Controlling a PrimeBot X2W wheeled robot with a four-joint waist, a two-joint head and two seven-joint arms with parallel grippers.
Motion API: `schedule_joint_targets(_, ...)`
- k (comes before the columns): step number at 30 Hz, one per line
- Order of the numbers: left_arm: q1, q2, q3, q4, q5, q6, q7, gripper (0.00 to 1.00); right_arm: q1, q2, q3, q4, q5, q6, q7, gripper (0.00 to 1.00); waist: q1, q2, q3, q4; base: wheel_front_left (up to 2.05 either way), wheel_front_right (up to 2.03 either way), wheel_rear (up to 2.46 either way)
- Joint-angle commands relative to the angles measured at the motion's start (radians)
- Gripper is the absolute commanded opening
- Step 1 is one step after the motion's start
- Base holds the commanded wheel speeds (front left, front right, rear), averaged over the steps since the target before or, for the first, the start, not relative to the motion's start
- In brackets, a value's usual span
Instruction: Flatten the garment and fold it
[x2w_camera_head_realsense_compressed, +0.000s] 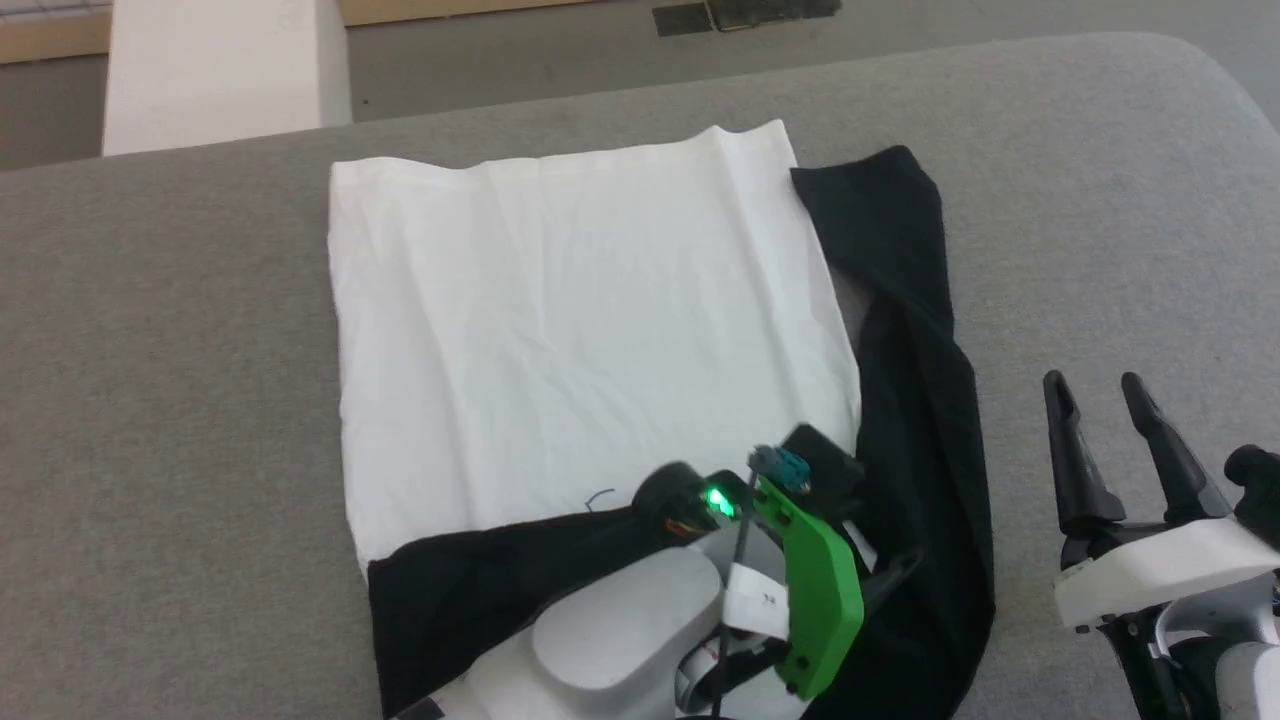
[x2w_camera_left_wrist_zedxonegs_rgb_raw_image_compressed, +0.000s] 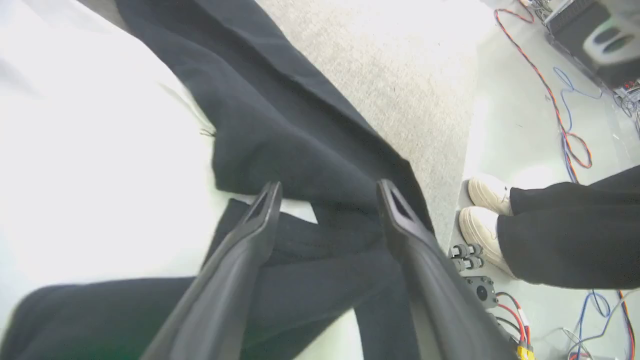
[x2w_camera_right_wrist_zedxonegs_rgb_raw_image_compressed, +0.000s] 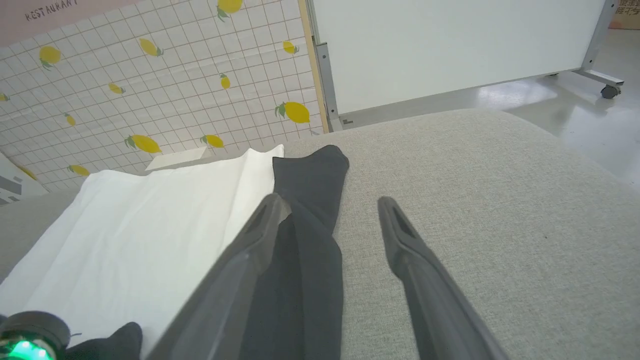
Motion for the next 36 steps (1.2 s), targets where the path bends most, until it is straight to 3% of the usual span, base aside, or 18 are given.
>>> schedule_joint_targets(1, -0.015, 0.006, 0.02, -0.014, -0.004, 0.008, -0.037, 1.0, 0.002, -0.002, -0.005, -0.007, -0.006, -0.002, 0.003, 1.0, 0.0, 0.0076, -0.029, 0.036, 0.0, 0.0, 0.0)
schedule_joint_targets(5, 0.011, 0.044, 0.105, -0.087, -0.026, 0.027, -0.165, 1.0, 0.001, -0.015, -0.016, -0.02, -0.013, -0.002, 0.017, 1.0, 0.0, 0.0076, -0.051, 0.074, 0.0, 0.0, 0.0)
schedule_joint_targets(9, 0.072, 0.146, 0.246, -0.194, -0.021, 0.121, -0.363, 1.0, -0.033, -0.024, -0.028, -0.029, -0.026, -0.002, 0.044, 1.0, 0.0, 0.0076, -0.057, 0.104, 0.0, 0.0, 0.0)
schedule_joint_targets(11, 0.106, 0.191, 0.316, -0.23, -0.013, 0.168, -0.414, 1.0, -0.062, -0.027, -0.033, -0.021, -0.034, -0.002, 0.055, 1.0, 0.0, 0.0076, -0.052, 0.113, 0.0, 0.0, 0.0)
schedule_joint_targets(15, 0.175, 0.266, 0.485, -0.31, 0.054, 0.247, -0.44, 1.0, -0.149, -0.05, -0.046, 0.044, -0.039, -0.002, 0.073, 1.0, 0.0, 0.0076, -0.029, 0.129, 0.0, 0.0, 0.0)
schedule_joint_targets(20, 0.295, 0.286, 0.738, -0.422, 0.23, 0.298, -0.441, 1.0, -0.296, -0.082, -0.055, 0.182, -0.047, -0.002, 0.099, 1.0, 0.0, 0.0076, 0.018, 0.144, 0.0, 0.0, 0.0)
schedule_joint_targets(28, 0.398, 0.209, 0.97, -0.478, 0.372, 0.247, -0.441, 1.0, -0.545, -0.152, -0.024, 0.457, -0.056, -0.002, 0.14, 1.0, 0.0, 0.0076, 0.116, 0.177, 0.0, 0.0, 0.0)
schedule_joint_targets(32, 0.409, 0.164, 1.032, -0.484, 0.414, 0.209, -0.441, 1.0, -0.652, -0.189, 0.011, 0.588, -0.058, -0.002, 0.163, 1.0, 0.0, 0.0076, 0.167, 0.202, 0.0, 0.0, 0.0)
schedule_joint_targets(36, 0.401, 0.123, 1.072, -0.485, 0.45, 0.168, -0.441, 1.0, -0.746, -0.215, -0.033, 0.709, -0.087, -0.002, 0.164, 1.0, 0.0, 0.0076, 0.213, 0.229, 0.0, 0.0, 0.0)
